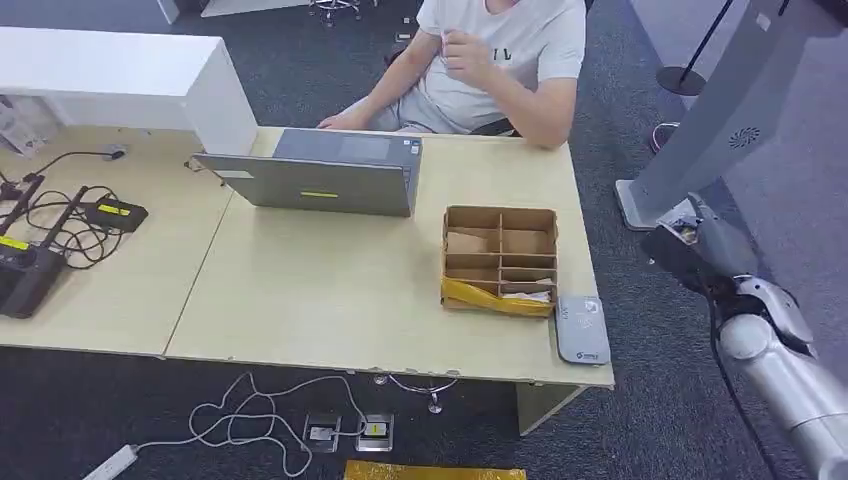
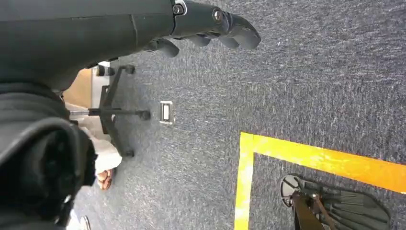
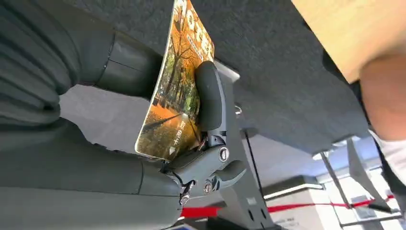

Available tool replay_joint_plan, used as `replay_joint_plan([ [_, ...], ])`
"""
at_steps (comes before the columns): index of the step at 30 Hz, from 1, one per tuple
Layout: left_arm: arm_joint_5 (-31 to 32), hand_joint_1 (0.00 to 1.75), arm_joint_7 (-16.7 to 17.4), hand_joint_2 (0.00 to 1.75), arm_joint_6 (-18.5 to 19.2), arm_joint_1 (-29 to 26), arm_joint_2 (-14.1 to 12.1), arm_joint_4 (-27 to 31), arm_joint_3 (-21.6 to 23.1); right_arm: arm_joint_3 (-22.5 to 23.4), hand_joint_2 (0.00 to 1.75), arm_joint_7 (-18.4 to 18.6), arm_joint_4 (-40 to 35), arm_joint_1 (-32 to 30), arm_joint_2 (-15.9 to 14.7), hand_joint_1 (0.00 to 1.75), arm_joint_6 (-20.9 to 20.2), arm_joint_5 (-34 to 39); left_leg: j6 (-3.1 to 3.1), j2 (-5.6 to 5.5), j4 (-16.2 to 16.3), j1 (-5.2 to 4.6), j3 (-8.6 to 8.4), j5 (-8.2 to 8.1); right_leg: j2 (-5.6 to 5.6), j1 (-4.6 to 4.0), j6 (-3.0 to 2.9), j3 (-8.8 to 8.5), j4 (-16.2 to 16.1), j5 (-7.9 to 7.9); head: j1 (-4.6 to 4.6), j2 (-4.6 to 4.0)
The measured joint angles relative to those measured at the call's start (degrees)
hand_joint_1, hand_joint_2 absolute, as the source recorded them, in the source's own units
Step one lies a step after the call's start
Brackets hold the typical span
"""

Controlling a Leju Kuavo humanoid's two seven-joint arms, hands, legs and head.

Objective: Pass the card to the sensor for recognition and then transmit it.

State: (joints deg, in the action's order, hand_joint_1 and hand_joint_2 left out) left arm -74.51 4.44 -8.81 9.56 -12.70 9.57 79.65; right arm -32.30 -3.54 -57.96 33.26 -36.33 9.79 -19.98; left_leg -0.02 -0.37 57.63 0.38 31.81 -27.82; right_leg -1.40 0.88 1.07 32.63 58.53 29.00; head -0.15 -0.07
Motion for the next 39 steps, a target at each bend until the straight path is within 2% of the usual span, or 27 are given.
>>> replay_joint_plan([
  [8, -0.2, 0.00, 0.0, 0.00, -0.2, 0.0, 0.0, 0.0, 0.1, 0.1, 1.75, -0.7, 0.0, -1.6, 0.3, 1.75, 0.8, -0.6, 0.00, 0.18, 0.0, 0.00, -0.02, 0.00, 0.21, 0.00, 0.00, 0.02, 0.0, -0.01, 0.02, 0.00],
  [20, -0.1, 0.00, 0.5, 0.00, -0.6, 0.1, 0.2, 0.0, 0.7, -0.2, 1.75, -2.0, -0.5, -3.4, 2.3, 1.75, -2.2, -4.2, 0.00, 0.18, 0.0, 0.00, -0.01, 0.00, 0.22, 0.00, 0.00, 0.03, 0.0, -0.01, 0.00, 0.00],
  [39, 0.1, 0.00, 0.5, 0.00, -0.6, 0.1, 0.3, 0.0, 0.9, -2.2, 1.75, -2.5, 0.2, -4.2, 4.5, 1.75, -2.5, -4.0, -0.01, 0.19, 0.0, 0.00, -0.01, 0.00, 0.24, 0.00, 0.00, 0.05, 0.0, -0.01, 0.00, 0.00],
])
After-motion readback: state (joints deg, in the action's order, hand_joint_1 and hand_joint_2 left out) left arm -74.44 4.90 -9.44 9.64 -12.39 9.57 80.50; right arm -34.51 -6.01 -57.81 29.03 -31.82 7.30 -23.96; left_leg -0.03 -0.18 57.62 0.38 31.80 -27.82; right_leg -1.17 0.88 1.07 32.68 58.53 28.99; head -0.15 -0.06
